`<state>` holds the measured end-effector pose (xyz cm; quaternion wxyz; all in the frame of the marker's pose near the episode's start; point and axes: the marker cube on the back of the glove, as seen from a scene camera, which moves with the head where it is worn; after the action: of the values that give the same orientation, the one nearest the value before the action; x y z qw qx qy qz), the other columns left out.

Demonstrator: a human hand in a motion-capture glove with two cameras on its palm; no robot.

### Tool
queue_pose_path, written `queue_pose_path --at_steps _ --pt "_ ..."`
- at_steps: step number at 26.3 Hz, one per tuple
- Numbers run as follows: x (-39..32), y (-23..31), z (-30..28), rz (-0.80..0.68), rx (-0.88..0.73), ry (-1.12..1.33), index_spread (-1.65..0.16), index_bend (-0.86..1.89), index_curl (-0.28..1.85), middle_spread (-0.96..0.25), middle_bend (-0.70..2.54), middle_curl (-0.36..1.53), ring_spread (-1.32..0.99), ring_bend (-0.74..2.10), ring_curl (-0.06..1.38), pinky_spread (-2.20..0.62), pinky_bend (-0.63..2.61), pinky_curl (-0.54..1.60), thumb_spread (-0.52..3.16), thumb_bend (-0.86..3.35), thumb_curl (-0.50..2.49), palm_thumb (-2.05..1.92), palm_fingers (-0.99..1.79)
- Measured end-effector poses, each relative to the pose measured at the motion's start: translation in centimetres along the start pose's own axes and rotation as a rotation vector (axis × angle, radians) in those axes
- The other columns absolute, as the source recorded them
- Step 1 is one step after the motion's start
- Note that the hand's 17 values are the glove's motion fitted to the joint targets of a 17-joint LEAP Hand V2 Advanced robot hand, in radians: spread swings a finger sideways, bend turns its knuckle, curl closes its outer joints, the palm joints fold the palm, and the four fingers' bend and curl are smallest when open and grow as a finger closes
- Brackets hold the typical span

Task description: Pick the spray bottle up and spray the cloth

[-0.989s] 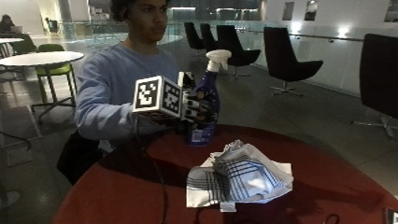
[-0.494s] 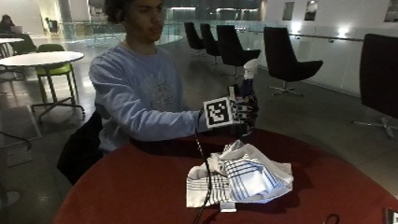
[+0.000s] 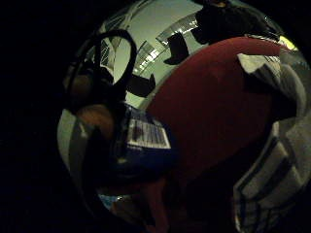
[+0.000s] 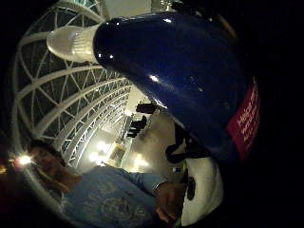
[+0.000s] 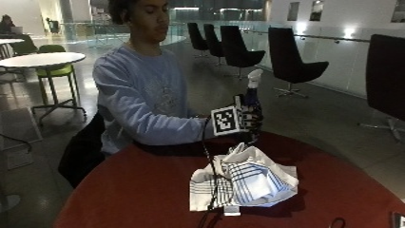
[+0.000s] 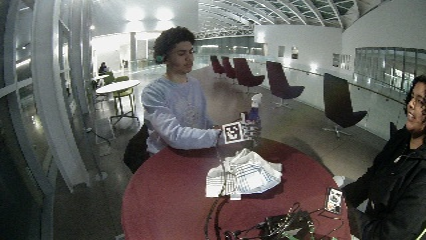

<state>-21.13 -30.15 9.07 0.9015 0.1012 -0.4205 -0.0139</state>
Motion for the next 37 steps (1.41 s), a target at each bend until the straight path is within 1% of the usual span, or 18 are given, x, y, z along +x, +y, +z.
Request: queue_pose_path --at_steps 3,6,10,14,19,27,31,37 --pt "0.0 1.0 -0.6 0.028 -0.053 -0.005 -0.29 0.06 0.16 -0.07 0.28 0.43 -0.03 0.54 0.38 0.13 0.40 0.37 0.93 -0.04 0.55 0.86 0.88" --pt "-0.4 2.0 -2.6 0.040 -0.078 0.010 -0.30 0.02 0.14 -0.06 0.29 0.44 -0.03 0.54 0.39 0.14 0.42 0.38 0.94 -0.04 0.53 0.84 0.77" --pt "-1.2 3.7 -7.6 0.062 -0.125 0.074 -0.32 0.04 0.12 -0.05 0.31 0.44 -0.01 0.53 0.39 0.16 0.43 0.38 0.95 -0.04 0.50 0.81 0.71" --pt "-0.5 6.8 -13.6 0.096 -0.172 0.229 -0.32 0.11 0.15 -0.05 0.30 0.43 0.01 0.48 0.37 0.18 0.40 0.37 0.98 -0.04 0.48 0.78 0.66" --pt "1.7 11.1 -21.4 0.161 -0.117 0.435 -0.33 0.17 0.19 -0.03 0.27 0.43 0.04 0.37 0.34 0.21 0.38 0.36 1.01 -0.03 0.46 0.77 0.57" --pt "5.4 17.2 -30.9 0.291 -0.002 0.590 -0.33 0.19 0.25 -0.02 0.25 0.41 0.06 0.28 0.31 0.23 0.31 0.34 1.07 -0.01 0.45 0.79 0.58" --pt "6.8 19.3 -33.8 0.345 0.020 0.632 -0.33 0.20 0.27 -0.02 0.23 0.41 0.07 0.24 0.30 0.24 0.29 0.33 1.09 -0.01 0.45 0.80 0.59" --pt "7.6 20.8 -35.5 0.385 0.041 0.649 -0.33 0.19 0.31 -0.02 0.22 0.40 0.08 0.21 0.29 0.24 0.25 0.33 1.11 -0.02 0.45 0.80 0.62"
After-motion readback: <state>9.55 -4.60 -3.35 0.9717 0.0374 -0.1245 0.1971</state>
